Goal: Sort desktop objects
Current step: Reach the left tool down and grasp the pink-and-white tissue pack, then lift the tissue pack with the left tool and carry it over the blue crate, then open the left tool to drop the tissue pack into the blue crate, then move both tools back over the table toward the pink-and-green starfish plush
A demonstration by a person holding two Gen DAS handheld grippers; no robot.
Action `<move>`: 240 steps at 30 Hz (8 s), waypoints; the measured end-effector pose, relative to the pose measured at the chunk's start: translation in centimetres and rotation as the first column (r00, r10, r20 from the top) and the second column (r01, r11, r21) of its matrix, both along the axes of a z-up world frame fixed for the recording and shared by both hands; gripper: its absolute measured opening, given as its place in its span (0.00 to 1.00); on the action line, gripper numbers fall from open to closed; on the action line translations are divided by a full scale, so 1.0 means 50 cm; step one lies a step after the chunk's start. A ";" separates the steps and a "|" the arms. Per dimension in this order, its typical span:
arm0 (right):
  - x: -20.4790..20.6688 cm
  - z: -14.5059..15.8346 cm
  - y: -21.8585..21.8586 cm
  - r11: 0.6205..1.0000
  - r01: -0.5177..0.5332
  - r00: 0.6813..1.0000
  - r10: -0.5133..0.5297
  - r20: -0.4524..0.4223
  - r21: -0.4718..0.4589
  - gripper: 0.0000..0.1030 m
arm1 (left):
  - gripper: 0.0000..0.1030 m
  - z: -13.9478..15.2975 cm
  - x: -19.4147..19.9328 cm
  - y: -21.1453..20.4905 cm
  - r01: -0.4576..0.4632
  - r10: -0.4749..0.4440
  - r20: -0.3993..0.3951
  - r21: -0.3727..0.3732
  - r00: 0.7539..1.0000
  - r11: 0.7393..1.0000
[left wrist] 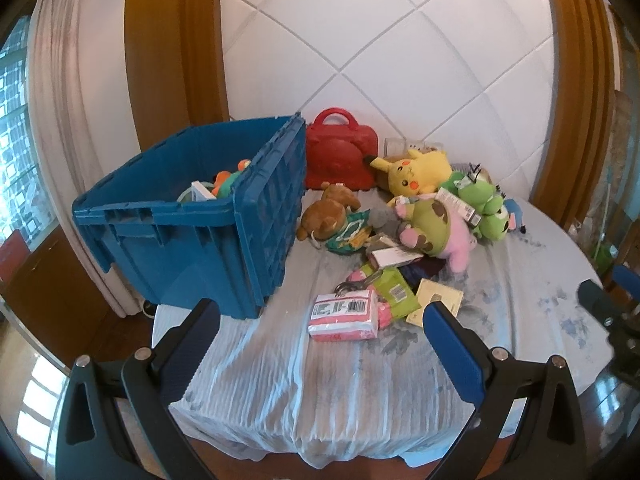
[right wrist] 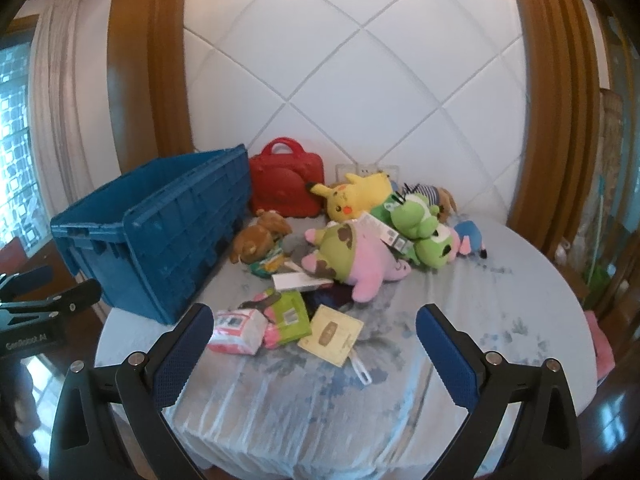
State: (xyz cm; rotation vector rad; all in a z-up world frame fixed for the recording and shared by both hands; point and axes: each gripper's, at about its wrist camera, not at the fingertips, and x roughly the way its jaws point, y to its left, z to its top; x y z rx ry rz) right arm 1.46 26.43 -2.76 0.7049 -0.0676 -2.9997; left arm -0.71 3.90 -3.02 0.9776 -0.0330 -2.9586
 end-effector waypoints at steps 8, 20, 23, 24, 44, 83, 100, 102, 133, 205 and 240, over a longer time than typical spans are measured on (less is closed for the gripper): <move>0.008 -0.034 0.068 0.999 0.016 0.997 -0.019 -0.071 -0.039 1.00 | 1.00 -0.101 -0.030 0.012 -0.012 0.011 0.071 0.017 0.997 1.000; -0.237 -0.240 0.079 0.997 0.033 0.960 -0.011 0.281 -0.075 1.00 | 1.00 -0.306 -0.266 0.039 0.046 -0.053 0.282 0.032 0.958 0.998; -0.307 -0.286 0.075 0.997 0.061 0.934 -0.043 0.356 -0.042 1.00 | 1.00 -0.359 -0.336 0.047 0.064 -0.074 0.342 0.039 0.937 0.997; -0.327 -0.300 0.073 0.997 0.070 0.925 -0.052 0.376 -0.033 1.00 | 1.00 -0.373 -0.355 0.048 0.068 -0.079 0.358 0.042 0.931 0.997; -0.562 -0.411 0.043 0.982 -0.184 0.846 0.176 0.504 -0.034 1.00 | 1.00 -0.460 -0.488 0.049 -0.282 0.213 0.492 0.070 0.844 0.957; -0.625 -0.479 -0.293 0.665 -0.746 0.559 0.626 0.545 0.001 0.80 | 0.78 -0.516 -0.349 -0.154 -0.538 0.463 0.532 -0.017 0.708 0.843; -0.655 -0.533 -0.387 0.284 -0.932 0.361 0.687 0.631 0.225 0.81 | 0.78 -0.522 -0.333 -0.093 -0.692 0.562 0.523 0.078 0.641 0.717; -0.656 -0.546 -0.393 0.242 -0.945 0.327 0.689 0.647 0.220 0.72 | 0.78 -0.523 -0.338 -0.086 -0.710 0.579 0.522 0.077 0.627 0.700; -0.558 -0.350 -0.286 0.326 -0.936 0.350 0.815 0.463 0.135 0.38 | 0.77 -0.314 -0.232 0.016 -0.682 0.625 0.336 0.082 0.705 0.727; -0.598 0.060 -0.725 0.783 -0.614 0.789 0.613 0.045 0.100 1.00 | 1.00 0.037 -0.444 -0.579 -0.349 0.349 -0.029 0.031 0.937 0.937; -0.318 -0.029 0.039 0.955 -0.296 0.952 0.294 0.081 0.016 1.00 | 1.00 -0.038 -0.241 0.046 -0.113 0.112 0.021 0.028 0.993 0.993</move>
